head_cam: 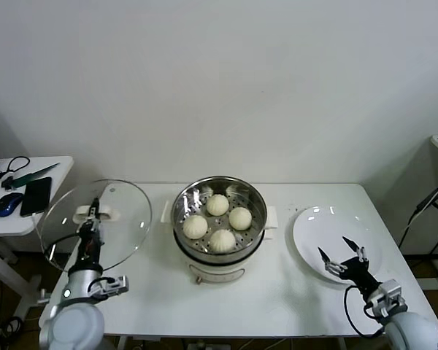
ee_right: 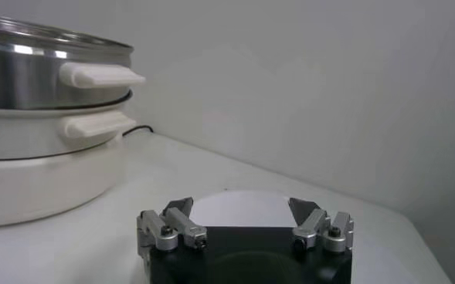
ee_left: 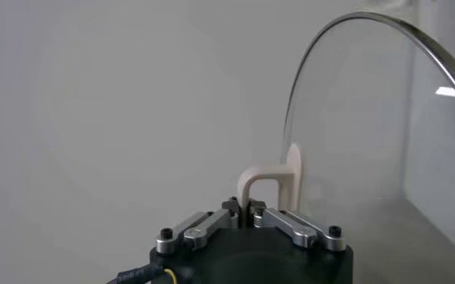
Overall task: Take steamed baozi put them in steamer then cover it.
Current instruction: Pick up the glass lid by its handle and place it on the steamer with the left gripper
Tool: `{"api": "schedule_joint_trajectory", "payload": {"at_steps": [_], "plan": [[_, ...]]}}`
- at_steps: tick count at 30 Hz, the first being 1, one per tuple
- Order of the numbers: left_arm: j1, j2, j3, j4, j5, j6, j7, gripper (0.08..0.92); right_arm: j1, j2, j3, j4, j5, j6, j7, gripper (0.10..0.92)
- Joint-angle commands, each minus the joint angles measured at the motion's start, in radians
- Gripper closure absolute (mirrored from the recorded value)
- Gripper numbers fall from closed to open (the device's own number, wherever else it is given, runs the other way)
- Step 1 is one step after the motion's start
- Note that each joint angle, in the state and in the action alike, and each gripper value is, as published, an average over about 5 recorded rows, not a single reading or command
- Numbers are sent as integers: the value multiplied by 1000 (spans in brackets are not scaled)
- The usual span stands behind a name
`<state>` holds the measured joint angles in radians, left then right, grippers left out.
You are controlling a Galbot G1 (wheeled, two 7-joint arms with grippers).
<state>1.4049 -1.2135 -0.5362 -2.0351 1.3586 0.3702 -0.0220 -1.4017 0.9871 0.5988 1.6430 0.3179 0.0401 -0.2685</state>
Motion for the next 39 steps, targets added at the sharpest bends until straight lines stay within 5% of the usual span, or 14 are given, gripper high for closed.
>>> {"api": "schedule_joint_trajectory", "payload": {"at_steps": [1,8,15,25,39], "plan": [[-84,132,290,-115,27,221,91,852,37,-5,-16,-17,-7,2,-6,203],[-283,130,533,-96,142,307,284,852,65,-9,-26,-38,-8,4,-9,203],[-443,-28,681,4,218,346,385,852,76,-4,-30,-46,-12,7,-12,203],[-539,-243,756,168,213,390,359,852,61,-3,-7,-56,-16,20,-22,203],[-541,-338,737,304,257,398,365,852,36,3,16,-55,-20,29,-29,203]]}}
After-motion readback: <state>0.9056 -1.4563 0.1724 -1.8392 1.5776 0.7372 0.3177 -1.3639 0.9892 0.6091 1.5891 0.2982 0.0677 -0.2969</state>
